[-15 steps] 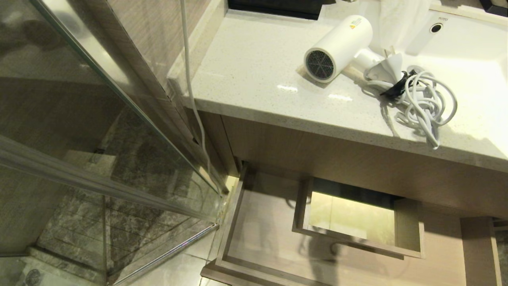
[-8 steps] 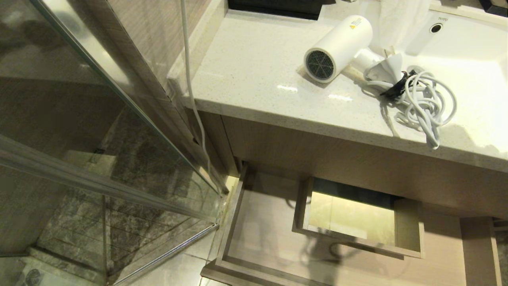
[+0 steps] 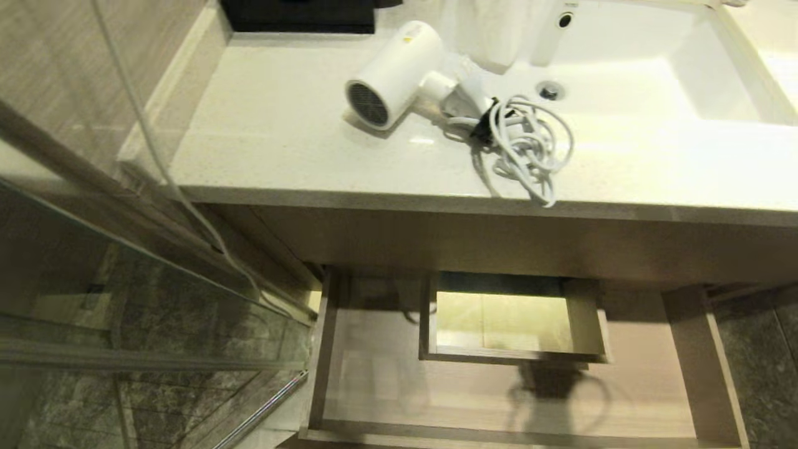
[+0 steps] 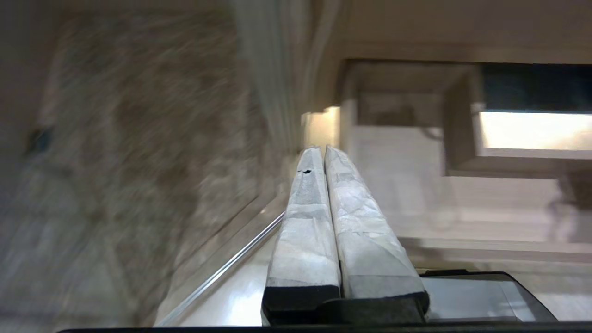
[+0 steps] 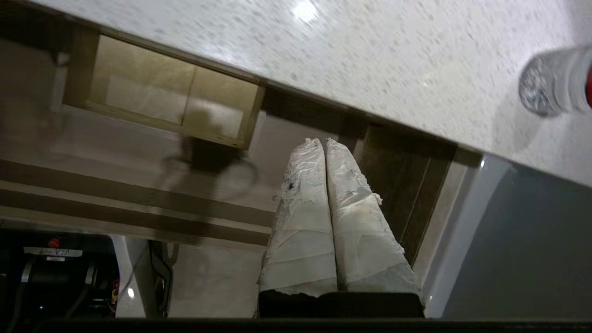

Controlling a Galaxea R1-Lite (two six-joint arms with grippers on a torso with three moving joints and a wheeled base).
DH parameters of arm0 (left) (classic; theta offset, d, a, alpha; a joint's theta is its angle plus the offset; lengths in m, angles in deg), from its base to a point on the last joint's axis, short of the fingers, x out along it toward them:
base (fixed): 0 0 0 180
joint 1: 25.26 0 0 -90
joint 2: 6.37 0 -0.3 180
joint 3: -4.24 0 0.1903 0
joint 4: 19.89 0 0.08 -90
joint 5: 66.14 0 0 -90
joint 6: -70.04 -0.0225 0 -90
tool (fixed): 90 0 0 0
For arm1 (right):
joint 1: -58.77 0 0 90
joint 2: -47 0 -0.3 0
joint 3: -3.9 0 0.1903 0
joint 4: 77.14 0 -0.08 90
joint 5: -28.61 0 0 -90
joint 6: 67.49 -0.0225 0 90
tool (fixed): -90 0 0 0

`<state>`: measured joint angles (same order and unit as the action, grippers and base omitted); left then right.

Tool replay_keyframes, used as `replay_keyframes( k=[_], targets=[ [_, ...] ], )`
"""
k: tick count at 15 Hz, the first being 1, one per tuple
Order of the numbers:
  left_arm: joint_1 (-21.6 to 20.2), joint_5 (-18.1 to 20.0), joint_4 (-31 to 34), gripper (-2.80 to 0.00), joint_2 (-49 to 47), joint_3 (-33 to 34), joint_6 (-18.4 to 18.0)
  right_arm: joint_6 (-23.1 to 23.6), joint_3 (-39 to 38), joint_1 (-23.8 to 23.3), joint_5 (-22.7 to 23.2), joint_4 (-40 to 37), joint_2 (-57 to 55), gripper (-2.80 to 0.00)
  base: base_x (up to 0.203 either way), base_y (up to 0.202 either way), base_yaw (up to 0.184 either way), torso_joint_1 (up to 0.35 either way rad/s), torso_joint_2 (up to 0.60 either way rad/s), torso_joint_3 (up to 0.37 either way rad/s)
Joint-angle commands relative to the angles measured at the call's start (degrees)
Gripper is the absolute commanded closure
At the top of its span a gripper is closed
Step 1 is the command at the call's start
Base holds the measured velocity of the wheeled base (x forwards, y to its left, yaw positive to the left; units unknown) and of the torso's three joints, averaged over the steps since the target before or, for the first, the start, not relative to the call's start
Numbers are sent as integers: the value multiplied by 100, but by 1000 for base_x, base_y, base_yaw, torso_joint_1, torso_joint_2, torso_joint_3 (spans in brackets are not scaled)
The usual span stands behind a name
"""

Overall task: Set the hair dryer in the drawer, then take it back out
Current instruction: Close the drawer

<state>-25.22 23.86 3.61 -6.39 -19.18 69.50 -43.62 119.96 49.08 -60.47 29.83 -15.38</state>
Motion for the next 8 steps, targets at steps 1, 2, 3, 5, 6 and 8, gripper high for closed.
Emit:
replay_keyframes(
  k=[1,2,3,5,6,8],
  targets=[
    [-5,0,1,0,2,-3,2,21,-7,2,4,0,-11,0,1,13,-172,5,2,2],
    [-5,0,-5,0,2,5,2,15,14,2,4,16,-31,0,3,5,-175,5,2,2],
    [-5,0,-5,0,2,-4,2,21,9,2,4,14,-37,0,0,11,-165,1,4,-1],
    [-5,0,-5,0,2,2,2,14,-25,2,11,34,-20,0,0,10,-136,1,4,5],
    [-5,0,-3,0,2,-2,2,12,-24,2,13,35,-20,0,-4,4,-69,5,-1,4],
    [-5,0,4,0,2,1,2,12,-20,2,-1,12,-42,0,0,0,0,0,0,0]
  ],
)
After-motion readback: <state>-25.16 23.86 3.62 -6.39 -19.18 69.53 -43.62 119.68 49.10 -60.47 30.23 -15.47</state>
